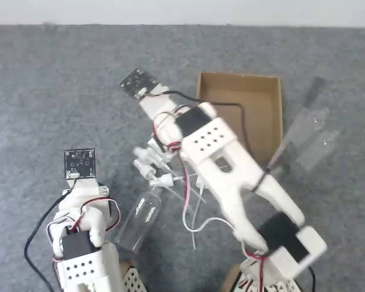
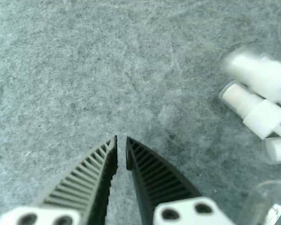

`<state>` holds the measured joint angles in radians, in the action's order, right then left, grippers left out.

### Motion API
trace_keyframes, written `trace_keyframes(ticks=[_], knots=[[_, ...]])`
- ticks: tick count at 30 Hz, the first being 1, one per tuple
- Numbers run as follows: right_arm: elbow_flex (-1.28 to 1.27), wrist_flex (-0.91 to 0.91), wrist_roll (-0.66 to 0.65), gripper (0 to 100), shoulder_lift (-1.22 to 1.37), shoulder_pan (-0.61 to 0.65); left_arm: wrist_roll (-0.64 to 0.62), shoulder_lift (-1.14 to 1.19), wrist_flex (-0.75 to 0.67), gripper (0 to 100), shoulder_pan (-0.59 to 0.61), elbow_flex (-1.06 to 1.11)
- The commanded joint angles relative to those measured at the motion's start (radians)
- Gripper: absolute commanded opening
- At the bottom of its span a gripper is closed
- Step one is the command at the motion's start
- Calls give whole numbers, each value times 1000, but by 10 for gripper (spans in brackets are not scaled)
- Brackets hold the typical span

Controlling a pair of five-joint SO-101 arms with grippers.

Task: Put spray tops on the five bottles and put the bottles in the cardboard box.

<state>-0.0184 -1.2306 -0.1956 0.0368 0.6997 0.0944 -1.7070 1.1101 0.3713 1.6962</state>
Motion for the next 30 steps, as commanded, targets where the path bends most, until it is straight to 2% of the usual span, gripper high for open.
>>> trace_keyframes(ticks=[1,4,10,15,19,25,30], knots=[[104,-194,3,172,-220,-104,-6,-17,5,26,-3,-5],[104,-269,3,170,-351,-236,-6,-17,5,26,-3,-5],[103,-387,3,173,-498,-631,-6,-17,5,26,-3,-5],[54,-338,3,173,-452,-921,-6,-17,5,26,-3,-5],[-87,-168,3,173,-377,-1003,-6,-17,5,26,-3,-5],[-235,56,15,173,-240,-1013,-6,-17,5,26,-3,-5],[-250,177,160,173,-101,-1036,-6,-17,5,26,-3,-5]])
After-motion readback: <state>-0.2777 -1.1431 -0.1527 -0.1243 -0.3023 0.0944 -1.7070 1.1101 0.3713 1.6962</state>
